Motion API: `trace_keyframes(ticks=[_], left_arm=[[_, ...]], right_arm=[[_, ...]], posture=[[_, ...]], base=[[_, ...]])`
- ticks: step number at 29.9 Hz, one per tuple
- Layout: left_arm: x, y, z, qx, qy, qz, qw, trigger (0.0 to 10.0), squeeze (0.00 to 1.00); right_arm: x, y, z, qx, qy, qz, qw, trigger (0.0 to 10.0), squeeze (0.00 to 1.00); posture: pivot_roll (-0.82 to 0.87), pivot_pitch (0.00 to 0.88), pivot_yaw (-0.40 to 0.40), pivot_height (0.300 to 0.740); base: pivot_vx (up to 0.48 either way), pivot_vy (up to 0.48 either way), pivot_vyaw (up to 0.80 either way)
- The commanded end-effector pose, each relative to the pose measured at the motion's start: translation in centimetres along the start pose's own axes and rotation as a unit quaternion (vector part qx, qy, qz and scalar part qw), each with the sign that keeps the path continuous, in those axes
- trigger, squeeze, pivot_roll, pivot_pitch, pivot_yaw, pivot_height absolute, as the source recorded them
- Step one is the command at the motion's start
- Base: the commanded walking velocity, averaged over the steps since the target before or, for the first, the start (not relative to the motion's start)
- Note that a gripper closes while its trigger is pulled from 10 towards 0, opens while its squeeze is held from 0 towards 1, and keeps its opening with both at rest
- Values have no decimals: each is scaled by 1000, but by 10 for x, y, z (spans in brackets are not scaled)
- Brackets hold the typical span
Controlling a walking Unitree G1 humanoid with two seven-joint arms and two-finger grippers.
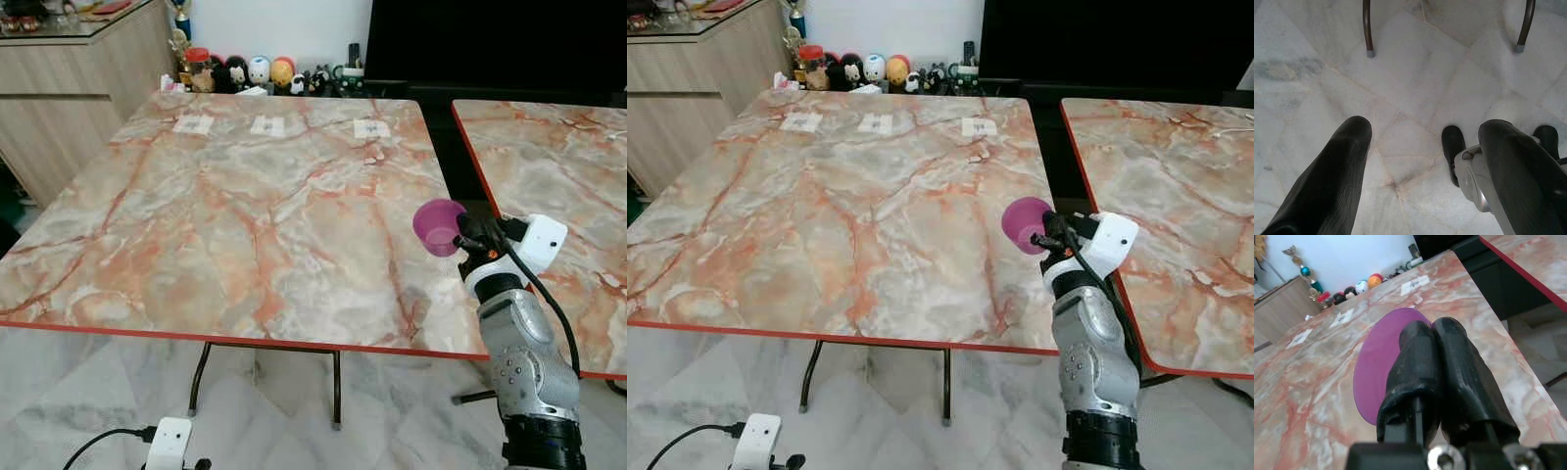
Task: Setting the table
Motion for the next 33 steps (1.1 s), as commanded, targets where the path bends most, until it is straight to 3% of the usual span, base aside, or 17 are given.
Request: trace_keyframes(ticks=[1,8,10,16,17,18,22,28,32,33], left_arm=[[-5,-1,1,-1,10,10,1000,10000,0],[-6,-1,0,0,9,11,1000,10000,0],[-7,-1,0,0,9,12,1000,10000,0],[-6,-1,0,0,8,11,1000,10000,0],[-6,-1,0,-1,8,11,1000,10000,0],[-6,-1,-1,-1,9,11,1000,10000,0],[-6,-1,-2,-2,9,11,1000,10000,0],[-6,-1,-2,-1,10,10,1000,10000,0],[-6,-1,-1,-1,9,11,1000,10000,0],[-6,-1,-2,-1,9,11,1000,10000,0]], right_arm=[[-10,-2,-3,-14,-2,23,1000,0,0],[-18,-2,-9,-52,30,41,997,0,0],[-23,-3,-19,-86,54,54,993,0,0],[-27,-3,-28,-115,94,63,987,0,0],[-28,-3,-29,-119,84,67,987,3569,0],[-28,-3,-29,-120,83,69,987,10000,0],[-30,-3,-29,-122,88,74,986,10000,0],[-31,1,-23,-111,150,75,980,10000,0],[-30,1,-21,-110,144,76,981,10000,0],[-29,2,-20,-108,143,74,981,10000,478]], posture=[[68,29,-27,740],[69,29,-29,740],[71,28,-29,740],[71,29,-31,740],[70,28,-30,740],[70,28,-30,740],[70,28,-29,740],[70,28,-29,740],[70,28,-29,740],[70,28,-29,740]], base=[[0,0,0],[0,0,0],[0,0,0],[0,0,0],[0,0,0],[0,0,0],[0,0,0],[0,0,0],[0,0,0],[0,0,0]])
Point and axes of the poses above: a point about 5 cm out from each wrist's last joint towards the gripper, its own y axis pointing out of the wrist towards the gripper, its own x axis along the axis of the wrist's last joint, z = x × y, the point moved 3 cm from there along y, pointing out of the wrist towards the gripper, and after that the axes turned 6 degrees about -y, right-handed, at the moved point
